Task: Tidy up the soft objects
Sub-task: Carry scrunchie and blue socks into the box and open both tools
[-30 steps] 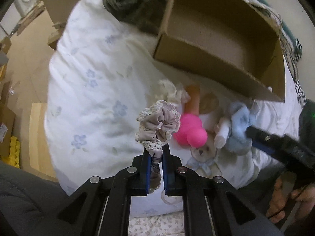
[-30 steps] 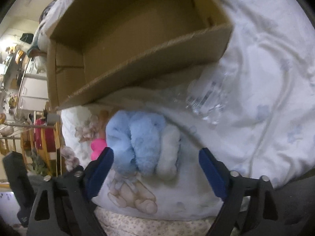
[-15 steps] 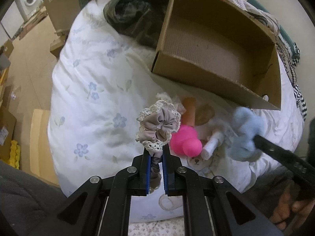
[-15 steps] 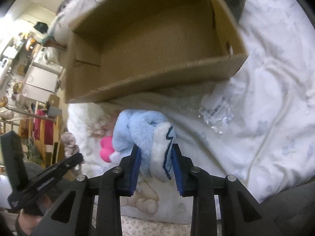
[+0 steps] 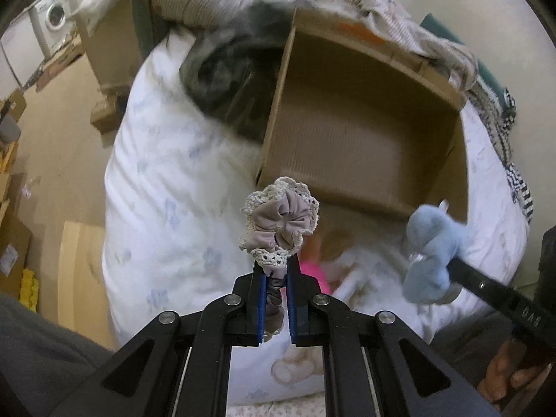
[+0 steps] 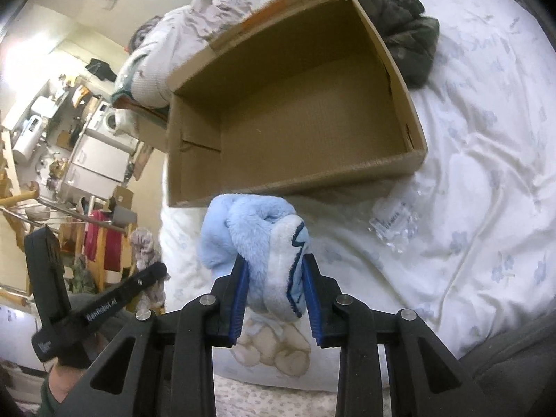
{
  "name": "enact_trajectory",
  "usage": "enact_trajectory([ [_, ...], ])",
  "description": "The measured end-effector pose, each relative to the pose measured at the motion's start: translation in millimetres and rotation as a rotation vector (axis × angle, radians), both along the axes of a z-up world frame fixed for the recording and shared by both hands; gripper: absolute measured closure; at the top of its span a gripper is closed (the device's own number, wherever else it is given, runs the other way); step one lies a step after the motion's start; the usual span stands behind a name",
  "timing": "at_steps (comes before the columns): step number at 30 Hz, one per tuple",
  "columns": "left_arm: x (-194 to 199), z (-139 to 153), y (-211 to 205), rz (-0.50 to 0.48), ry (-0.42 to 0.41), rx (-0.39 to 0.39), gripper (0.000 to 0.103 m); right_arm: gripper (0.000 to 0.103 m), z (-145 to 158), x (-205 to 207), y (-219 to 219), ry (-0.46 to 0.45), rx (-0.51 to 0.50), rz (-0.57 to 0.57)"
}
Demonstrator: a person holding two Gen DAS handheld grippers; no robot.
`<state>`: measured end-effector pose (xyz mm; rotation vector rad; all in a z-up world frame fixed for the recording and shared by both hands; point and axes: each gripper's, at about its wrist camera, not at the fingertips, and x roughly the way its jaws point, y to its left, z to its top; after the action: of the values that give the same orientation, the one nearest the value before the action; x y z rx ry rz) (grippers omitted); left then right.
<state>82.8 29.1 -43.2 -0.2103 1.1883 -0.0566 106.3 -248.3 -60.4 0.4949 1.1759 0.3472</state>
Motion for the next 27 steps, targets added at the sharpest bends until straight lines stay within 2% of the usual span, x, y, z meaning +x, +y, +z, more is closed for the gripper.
enact_trajectory([
  [6, 33, 28, -12, -0.046, -0.088, 0.036, 0.094, 0.071, 23, 7, -10, -0.086, -0.004, 0.005],
  [12, 68, 40, -30, -0.101, -0.180, 0.082, 0.094, 0.071, 40, 32, -17, -0.172, -0.039, -0.005],
  [16, 82, 31, -38, -0.128, -0.224, 0.079, 0.094, 0.071, 30, 50, -22, -0.187, -0.061, -0.043],
  [18, 87, 19, -41, -0.130, -0.214, 0.060, 0.094, 0.071, 21, 55, -24, -0.177, -0.071, -0.063],
  [23, 94, -4, -47, -0.142, -0.206, 0.079, 0.094, 0.071, -5, 63, -18, -0.119, -0.150, -0.054],
  [27, 98, -14, -45, -0.128, -0.190, 0.048, 0.094, 0.071, -10, 67, -13, -0.113, -0.182, -0.046],
])
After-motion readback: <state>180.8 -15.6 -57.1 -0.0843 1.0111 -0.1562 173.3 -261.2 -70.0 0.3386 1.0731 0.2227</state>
